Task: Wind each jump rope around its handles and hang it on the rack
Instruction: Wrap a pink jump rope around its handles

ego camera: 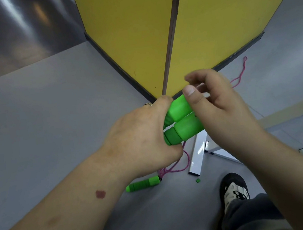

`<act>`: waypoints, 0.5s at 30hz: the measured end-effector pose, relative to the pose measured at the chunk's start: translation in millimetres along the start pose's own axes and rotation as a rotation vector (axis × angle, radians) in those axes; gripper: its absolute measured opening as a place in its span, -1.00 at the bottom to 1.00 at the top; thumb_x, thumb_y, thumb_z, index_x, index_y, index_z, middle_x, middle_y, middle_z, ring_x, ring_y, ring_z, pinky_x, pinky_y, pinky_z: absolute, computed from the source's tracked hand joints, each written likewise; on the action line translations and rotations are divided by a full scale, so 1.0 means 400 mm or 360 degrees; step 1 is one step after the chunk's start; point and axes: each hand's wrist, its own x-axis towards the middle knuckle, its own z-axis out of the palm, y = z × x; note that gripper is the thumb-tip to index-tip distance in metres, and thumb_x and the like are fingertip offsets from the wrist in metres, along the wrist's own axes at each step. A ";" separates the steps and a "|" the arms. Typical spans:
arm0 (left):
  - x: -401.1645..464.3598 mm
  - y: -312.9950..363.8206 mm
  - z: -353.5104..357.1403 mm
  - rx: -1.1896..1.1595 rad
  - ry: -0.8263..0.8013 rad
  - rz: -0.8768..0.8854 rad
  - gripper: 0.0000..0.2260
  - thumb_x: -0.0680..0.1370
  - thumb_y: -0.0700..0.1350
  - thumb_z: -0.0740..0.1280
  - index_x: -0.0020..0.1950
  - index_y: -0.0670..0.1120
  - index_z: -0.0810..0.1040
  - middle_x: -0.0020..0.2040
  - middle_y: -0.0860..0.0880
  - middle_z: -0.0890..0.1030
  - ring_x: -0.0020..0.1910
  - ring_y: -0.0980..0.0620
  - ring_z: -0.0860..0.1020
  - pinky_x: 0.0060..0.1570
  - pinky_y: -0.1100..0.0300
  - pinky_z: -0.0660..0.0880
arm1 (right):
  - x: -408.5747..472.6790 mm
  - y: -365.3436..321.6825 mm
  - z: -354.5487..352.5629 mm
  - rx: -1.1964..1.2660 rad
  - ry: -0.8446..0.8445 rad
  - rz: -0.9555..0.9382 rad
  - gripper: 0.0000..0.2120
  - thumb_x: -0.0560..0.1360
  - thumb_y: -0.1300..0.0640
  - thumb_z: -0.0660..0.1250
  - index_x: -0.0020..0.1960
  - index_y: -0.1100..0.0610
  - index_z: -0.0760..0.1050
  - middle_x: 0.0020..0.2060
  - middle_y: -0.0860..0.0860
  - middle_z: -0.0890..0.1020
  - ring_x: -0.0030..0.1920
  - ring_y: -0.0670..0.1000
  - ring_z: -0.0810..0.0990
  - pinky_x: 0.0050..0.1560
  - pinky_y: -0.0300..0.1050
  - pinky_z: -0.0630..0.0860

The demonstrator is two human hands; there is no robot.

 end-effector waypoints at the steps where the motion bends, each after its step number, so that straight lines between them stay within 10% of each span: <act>1: -0.001 0.000 -0.001 0.0009 0.0000 0.0014 -0.61 0.35 0.11 0.42 0.09 0.21 0.33 -0.23 0.10 0.53 -0.30 0.13 0.53 -0.34 0.06 0.54 | -0.004 0.000 -0.001 -0.0030 -0.0119 -0.0040 -0.70 0.61 -0.15 0.19 0.27 -0.10 0.51 0.15 -0.13 0.56 0.12 -0.20 0.55 0.05 -0.31 0.47; 7: -0.010 0.006 -0.001 0.0036 -0.0055 -0.0001 -0.61 0.34 0.18 0.38 0.11 0.22 0.37 -0.23 0.12 0.54 -0.29 0.13 0.54 -0.34 0.07 0.54 | -0.017 -0.010 0.000 -0.0032 -0.0330 0.0022 -0.70 0.67 -0.12 0.14 0.01 0.02 0.56 -0.17 0.03 0.62 -0.11 0.04 0.60 -0.09 0.17 0.57; 15: -0.014 0.038 0.017 0.0239 0.0168 0.0080 -0.36 0.41 0.46 0.29 0.38 0.17 0.32 0.03 0.15 0.51 0.02 0.01 0.52 -0.04 0.02 0.52 | -0.001 -0.011 -0.014 -0.0323 0.0129 0.0012 -0.59 0.68 -0.06 0.13 -0.17 0.20 0.48 -0.37 0.14 0.49 -0.32 0.04 0.44 -0.41 -0.18 0.30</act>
